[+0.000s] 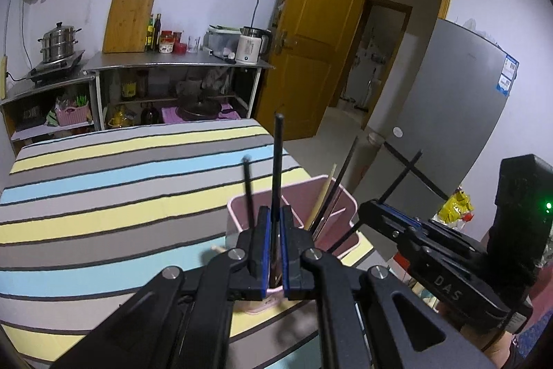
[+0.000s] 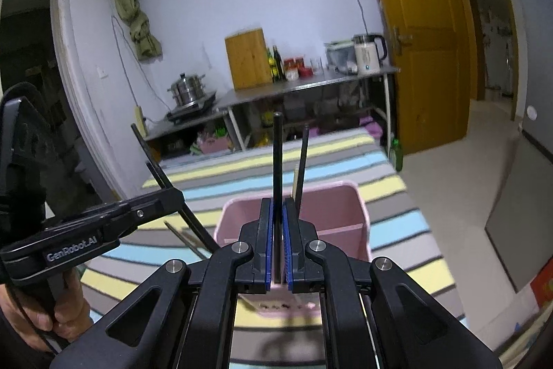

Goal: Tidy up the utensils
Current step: 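Lower the black chopsticks into the pink holder and open both grippers, then move both grippers back to the last black chopsticks on the cloth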

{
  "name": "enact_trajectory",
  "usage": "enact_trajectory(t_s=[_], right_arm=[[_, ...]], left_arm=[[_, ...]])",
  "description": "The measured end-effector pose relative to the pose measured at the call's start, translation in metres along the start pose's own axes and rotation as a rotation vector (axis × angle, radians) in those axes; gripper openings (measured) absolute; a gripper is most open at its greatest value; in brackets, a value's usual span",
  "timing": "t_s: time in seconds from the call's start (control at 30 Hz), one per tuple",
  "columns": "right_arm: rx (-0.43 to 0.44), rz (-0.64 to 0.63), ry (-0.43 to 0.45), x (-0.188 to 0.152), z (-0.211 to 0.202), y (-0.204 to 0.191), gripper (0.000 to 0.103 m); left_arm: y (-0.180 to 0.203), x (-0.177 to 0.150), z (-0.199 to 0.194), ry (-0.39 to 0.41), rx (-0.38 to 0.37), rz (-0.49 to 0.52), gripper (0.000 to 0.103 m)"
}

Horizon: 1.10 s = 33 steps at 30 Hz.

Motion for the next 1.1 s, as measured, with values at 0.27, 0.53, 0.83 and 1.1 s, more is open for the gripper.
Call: enact_trajectory(t_s=[0.27, 0.53, 0.83, 1.1], right_arm=[[-0.014, -0.021, -0.020, -0.012, -0.001, 0.000, 0.014], [-0.016, -0.020, 0.020, -0.004, -0.018, -0.003, 0.019], [-0.034, 0.004, 0.040, -0.002, -0.030, 0.002, 0.019], [0.003, 0.022, 0.015, -0.032, -0.041, -0.009, 0.019]], left_arm=[[-0.007, -0.006, -0.005, -0.003, 0.003, -0.022, 0.008], [-0.008, -0.007, -0.023, 0.033, 0.001, -0.038, 0.016], [-0.019, -0.024, -0.048, 0.053, 0.000, -0.073, 0.016], [-0.035, -0.063, -0.062, 0.027, 0.040, -0.079, 0.016]])
Point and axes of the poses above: each gripper's, at about its wrist camera, not at the fingertips, and z roughly the way its jaws point, y to its right, x to its top, the point moved 10 cm from there along z, roughly the way its jaws point, and after that the axes turned 7 degrees about y, right-handed, at the moved point
